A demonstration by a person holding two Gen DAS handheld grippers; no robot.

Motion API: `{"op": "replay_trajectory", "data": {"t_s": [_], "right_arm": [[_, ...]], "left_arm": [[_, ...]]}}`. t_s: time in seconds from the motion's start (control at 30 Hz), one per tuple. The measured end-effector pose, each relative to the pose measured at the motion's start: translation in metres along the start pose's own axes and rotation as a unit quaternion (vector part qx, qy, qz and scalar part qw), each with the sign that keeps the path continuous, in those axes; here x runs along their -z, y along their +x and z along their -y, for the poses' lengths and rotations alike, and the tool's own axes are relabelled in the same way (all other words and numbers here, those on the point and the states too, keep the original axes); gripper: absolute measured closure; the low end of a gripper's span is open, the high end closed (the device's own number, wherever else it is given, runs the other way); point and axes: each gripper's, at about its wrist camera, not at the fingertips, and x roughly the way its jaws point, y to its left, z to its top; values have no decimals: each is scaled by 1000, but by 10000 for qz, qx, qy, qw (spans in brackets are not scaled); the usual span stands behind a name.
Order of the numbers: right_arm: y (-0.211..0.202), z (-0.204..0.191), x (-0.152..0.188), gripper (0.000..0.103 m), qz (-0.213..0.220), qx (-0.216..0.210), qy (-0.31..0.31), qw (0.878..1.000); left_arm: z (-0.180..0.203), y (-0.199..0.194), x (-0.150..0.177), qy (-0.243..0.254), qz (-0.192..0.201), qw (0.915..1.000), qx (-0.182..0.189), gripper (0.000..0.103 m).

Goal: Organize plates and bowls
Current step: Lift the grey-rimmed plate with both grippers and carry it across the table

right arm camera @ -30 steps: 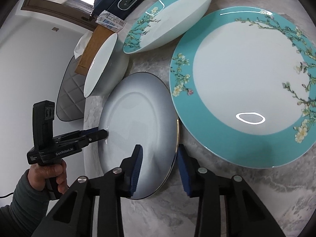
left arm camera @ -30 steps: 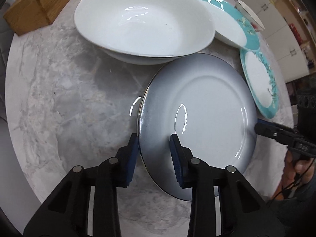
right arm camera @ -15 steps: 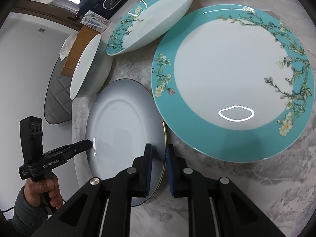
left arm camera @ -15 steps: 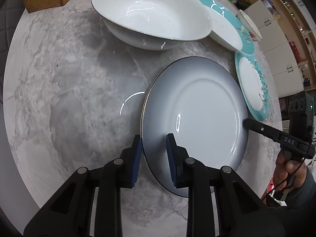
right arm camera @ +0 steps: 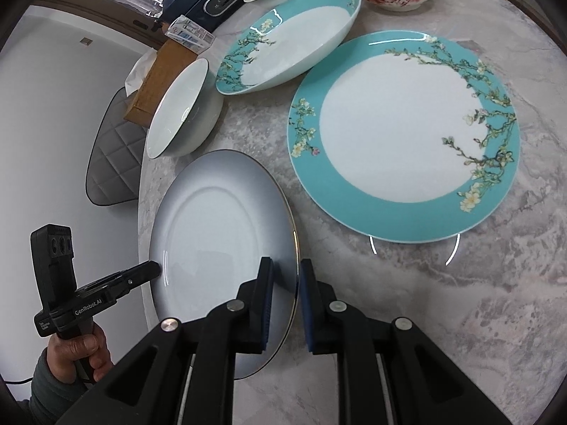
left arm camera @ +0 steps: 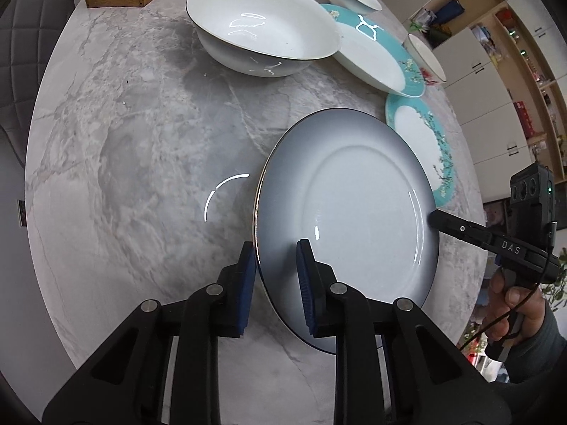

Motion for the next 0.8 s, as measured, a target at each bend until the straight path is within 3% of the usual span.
{"op": "replay_trajectory", "data": {"t_s": [0.37,0.57,0.8], "right_arm": [[-54,29,40,86,-212,292,-329,9988],[-56,70,63,85,-557,473,-370,9966],[-52,96,69,84,-744,624,-704,9928]], "left_arm": [[70,-9,74,-34,-56,9998,171,83],[104,16,120,-176,-337,9992,139,83],[126,32,143,-380,-370,9986,-18,83]]}}
